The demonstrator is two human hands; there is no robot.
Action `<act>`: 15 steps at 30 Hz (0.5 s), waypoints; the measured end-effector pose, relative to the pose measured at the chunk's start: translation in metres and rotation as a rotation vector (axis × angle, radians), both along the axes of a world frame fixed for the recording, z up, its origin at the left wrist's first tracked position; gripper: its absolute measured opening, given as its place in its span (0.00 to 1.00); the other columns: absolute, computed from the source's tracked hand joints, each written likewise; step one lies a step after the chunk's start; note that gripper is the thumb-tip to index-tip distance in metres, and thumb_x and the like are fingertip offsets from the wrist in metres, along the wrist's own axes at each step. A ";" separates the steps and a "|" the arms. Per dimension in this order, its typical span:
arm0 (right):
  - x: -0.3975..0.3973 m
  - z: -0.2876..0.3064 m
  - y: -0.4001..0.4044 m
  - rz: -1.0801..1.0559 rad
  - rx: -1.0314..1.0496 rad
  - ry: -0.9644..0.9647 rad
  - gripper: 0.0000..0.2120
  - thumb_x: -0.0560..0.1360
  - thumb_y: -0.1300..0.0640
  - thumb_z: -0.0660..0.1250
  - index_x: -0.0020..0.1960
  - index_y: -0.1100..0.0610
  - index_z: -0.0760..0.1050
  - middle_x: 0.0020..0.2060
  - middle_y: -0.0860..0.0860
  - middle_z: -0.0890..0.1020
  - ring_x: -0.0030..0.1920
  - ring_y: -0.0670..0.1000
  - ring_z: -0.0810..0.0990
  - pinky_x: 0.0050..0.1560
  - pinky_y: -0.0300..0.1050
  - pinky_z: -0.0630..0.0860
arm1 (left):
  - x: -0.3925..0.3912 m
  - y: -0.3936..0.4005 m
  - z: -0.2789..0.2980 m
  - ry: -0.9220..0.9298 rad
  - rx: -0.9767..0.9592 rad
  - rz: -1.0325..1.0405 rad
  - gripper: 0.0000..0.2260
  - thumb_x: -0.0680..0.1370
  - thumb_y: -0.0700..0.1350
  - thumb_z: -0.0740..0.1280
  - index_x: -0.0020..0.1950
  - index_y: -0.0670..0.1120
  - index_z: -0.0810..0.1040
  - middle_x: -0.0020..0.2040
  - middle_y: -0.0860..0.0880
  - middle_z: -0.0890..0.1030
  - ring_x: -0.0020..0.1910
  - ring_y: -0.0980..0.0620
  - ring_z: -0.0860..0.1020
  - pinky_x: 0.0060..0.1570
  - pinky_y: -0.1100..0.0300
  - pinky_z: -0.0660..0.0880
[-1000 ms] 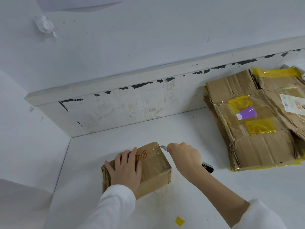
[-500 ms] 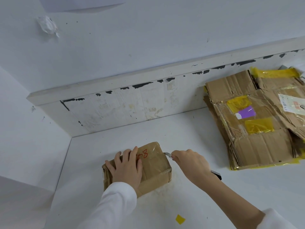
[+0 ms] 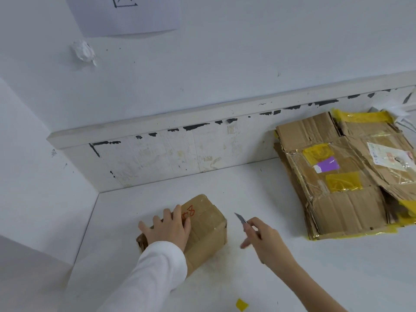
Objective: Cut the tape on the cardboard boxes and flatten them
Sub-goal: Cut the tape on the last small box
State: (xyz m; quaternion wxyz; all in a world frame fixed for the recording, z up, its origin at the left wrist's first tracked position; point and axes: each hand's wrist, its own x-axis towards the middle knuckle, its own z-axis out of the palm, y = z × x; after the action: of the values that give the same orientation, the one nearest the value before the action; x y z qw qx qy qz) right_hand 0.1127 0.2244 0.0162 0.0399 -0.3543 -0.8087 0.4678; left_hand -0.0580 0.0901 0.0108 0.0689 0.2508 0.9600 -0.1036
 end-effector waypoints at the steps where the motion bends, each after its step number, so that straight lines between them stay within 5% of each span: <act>1: -0.003 0.002 -0.006 -0.022 -0.107 0.042 0.09 0.80 0.51 0.58 0.42 0.50 0.65 0.31 0.46 0.78 0.19 0.42 0.67 0.22 0.35 0.64 | -0.003 -0.002 0.003 -0.016 -0.020 0.021 0.23 0.80 0.62 0.43 0.71 0.54 0.57 0.63 0.52 0.70 0.59 0.47 0.71 0.59 0.44 0.62; 5: -0.027 -0.002 -0.034 0.057 -0.149 0.090 0.13 0.77 0.50 0.65 0.44 0.54 0.63 0.31 0.49 0.69 0.24 0.44 0.66 0.26 0.37 0.65 | -0.016 -0.013 0.007 -0.186 0.132 0.104 0.29 0.77 0.67 0.51 0.68 0.48 0.57 0.58 0.47 0.71 0.54 0.45 0.76 0.44 0.56 0.68; 9: -0.056 -0.006 -0.053 0.118 -0.084 0.041 0.17 0.73 0.48 0.68 0.51 0.55 0.64 0.36 0.47 0.71 0.33 0.46 0.68 0.33 0.39 0.65 | -0.001 -0.034 0.001 -0.406 0.387 0.136 0.37 0.78 0.61 0.56 0.75 0.53 0.34 0.69 0.44 0.64 0.59 0.45 0.75 0.55 0.56 0.70; 11: -0.066 -0.005 -0.051 0.185 -0.028 -0.015 0.17 0.72 0.48 0.69 0.51 0.52 0.63 0.40 0.46 0.74 0.37 0.47 0.71 0.37 0.41 0.67 | 0.008 -0.048 -0.003 -0.278 0.374 0.078 0.35 0.79 0.61 0.53 0.75 0.54 0.33 0.76 0.44 0.47 0.65 0.45 0.70 0.60 0.56 0.69; 13: -0.076 -0.002 -0.045 0.281 -0.035 -0.047 0.17 0.72 0.49 0.71 0.51 0.51 0.64 0.48 0.48 0.78 0.46 0.51 0.76 0.45 0.45 0.70 | 0.008 -0.066 -0.005 -0.067 0.257 -0.048 0.33 0.79 0.62 0.50 0.76 0.53 0.35 0.75 0.47 0.32 0.75 0.46 0.53 0.70 0.52 0.58; 15: -0.086 0.003 -0.039 0.409 -0.066 -0.055 0.17 0.71 0.51 0.72 0.50 0.51 0.65 0.52 0.49 0.79 0.55 0.53 0.77 0.51 0.47 0.72 | 0.003 -0.083 0.002 0.101 0.255 -0.280 0.31 0.78 0.60 0.52 0.77 0.47 0.51 0.77 0.47 0.43 0.76 0.47 0.50 0.72 0.50 0.54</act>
State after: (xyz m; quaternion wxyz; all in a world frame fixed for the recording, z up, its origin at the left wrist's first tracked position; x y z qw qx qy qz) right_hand 0.0269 0.1850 0.0193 -0.0896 -0.1963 -0.8488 0.4828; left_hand -0.0554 0.0071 0.0128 -0.0266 0.3832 0.9233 -0.0019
